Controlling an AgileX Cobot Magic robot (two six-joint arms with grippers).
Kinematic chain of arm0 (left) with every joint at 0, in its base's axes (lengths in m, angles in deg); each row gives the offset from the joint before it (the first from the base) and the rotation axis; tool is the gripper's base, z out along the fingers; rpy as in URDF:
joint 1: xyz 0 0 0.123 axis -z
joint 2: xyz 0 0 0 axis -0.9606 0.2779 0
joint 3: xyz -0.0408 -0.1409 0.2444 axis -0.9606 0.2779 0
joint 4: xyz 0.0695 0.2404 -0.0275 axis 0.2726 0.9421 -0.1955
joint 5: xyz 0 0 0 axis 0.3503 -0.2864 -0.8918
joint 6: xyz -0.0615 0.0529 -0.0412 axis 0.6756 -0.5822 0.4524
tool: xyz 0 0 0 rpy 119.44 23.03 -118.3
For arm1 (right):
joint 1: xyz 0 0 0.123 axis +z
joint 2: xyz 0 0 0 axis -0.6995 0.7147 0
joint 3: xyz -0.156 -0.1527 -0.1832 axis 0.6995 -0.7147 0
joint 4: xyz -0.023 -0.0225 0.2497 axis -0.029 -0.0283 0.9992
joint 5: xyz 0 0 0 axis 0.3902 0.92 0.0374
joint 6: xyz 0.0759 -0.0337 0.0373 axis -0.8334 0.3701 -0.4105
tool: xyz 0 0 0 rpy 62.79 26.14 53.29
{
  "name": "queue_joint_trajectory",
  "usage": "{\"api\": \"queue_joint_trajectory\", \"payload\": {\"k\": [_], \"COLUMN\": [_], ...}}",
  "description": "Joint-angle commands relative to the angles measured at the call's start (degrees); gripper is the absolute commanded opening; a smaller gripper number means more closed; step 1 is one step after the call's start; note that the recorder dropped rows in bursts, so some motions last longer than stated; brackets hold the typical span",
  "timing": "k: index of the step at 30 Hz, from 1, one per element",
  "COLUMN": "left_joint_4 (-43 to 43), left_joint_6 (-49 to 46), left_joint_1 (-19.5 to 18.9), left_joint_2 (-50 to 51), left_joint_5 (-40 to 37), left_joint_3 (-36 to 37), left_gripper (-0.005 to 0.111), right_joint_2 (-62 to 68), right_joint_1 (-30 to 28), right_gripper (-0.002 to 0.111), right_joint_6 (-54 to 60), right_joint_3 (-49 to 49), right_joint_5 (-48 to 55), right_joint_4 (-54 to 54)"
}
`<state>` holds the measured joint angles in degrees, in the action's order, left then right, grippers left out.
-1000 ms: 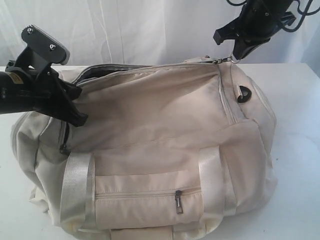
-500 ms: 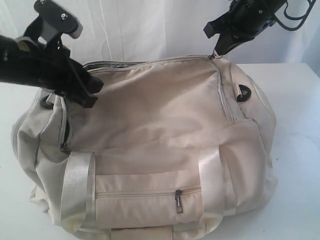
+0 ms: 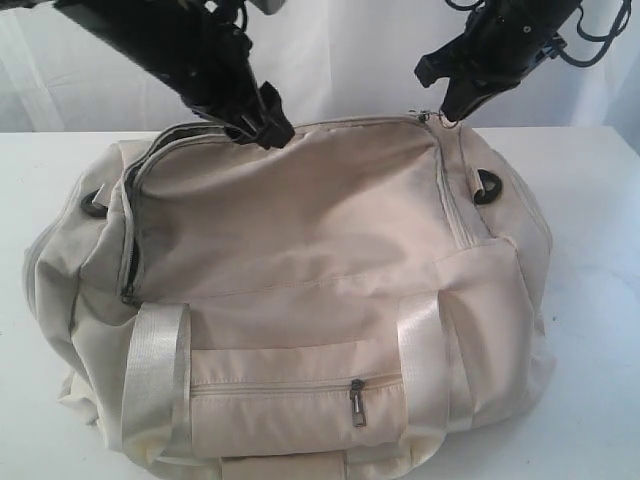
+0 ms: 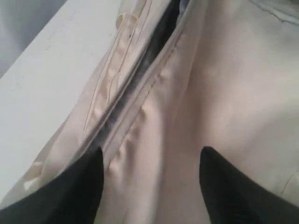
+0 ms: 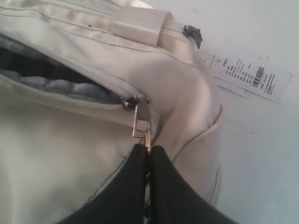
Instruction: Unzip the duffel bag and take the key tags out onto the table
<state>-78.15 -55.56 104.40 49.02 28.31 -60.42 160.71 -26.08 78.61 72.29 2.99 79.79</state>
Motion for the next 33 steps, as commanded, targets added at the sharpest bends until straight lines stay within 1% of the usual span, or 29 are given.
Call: {"api": "queue_joint_trajectory", "payload": {"k": [1, 3, 5, 7, 9, 15, 23, 25, 33], "left_joint_4": [-9.9, -16.5, -20.9, -23.6, -24.1, -24.1, -26.4, -26.7, -28.0], "left_joint_6": [-10.5, -17.7, -25.3, -31.2, -34.5, -34.7, -33.6, -33.6, -33.6], "left_joint_1": [-0.1, 0.0, 0.7, 1.8, 2.9, 5.5, 5.5, 5.5, 5.5], "left_joint_2": [7.1, 9.3, 11.2, 13.1, 14.7, 18.8, 20.7, 20.8, 21.1], "left_joint_5": [-2.0, -0.3, 2.3, 5.4, 8.0, 17.4, 18.7, 18.7, 18.7], "left_joint_3": [-7.9, -9.6, -10.4, -11.1, -11.6, -12.8, -12.8, -12.7, -12.7], "left_gripper": [0.063, 0.063, 0.063, 0.063, 0.063, 0.063, 0.062, 0.057, 0.025], "right_joint_2": [-1.0, -1.1, -1.1, -1.1, -1.1, -1.1, -1.1, -1.1, -1.1], "right_joint_1": [-0.7, -0.7, -0.7, -0.7, -0.7, -0.7, -0.7, -0.7, -0.7], "right_gripper": [0.000, 0.000, 0.000, 0.000, 0.000, 0.000, 0.000, 0.000, 0.000], "right_joint_6": [-0.9, -0.9, -0.9, -0.9, -0.9, -1.0, -1.3, -1.9, -1.9], "right_joint_3": [-1.9, -3.1, -3.6, -4.0, -4.0, -4.0, -4.0, -4.0, -4.0], "right_joint_5": [0.3, -0.1, -0.6, -1.0, -1.0, -0.7, -0.9, -1.1, -1.5], "right_joint_4": [-2.1, -2.1, -2.1, -2.0, -2.0, -1.5, -1.5, -1.5, -1.5]}}
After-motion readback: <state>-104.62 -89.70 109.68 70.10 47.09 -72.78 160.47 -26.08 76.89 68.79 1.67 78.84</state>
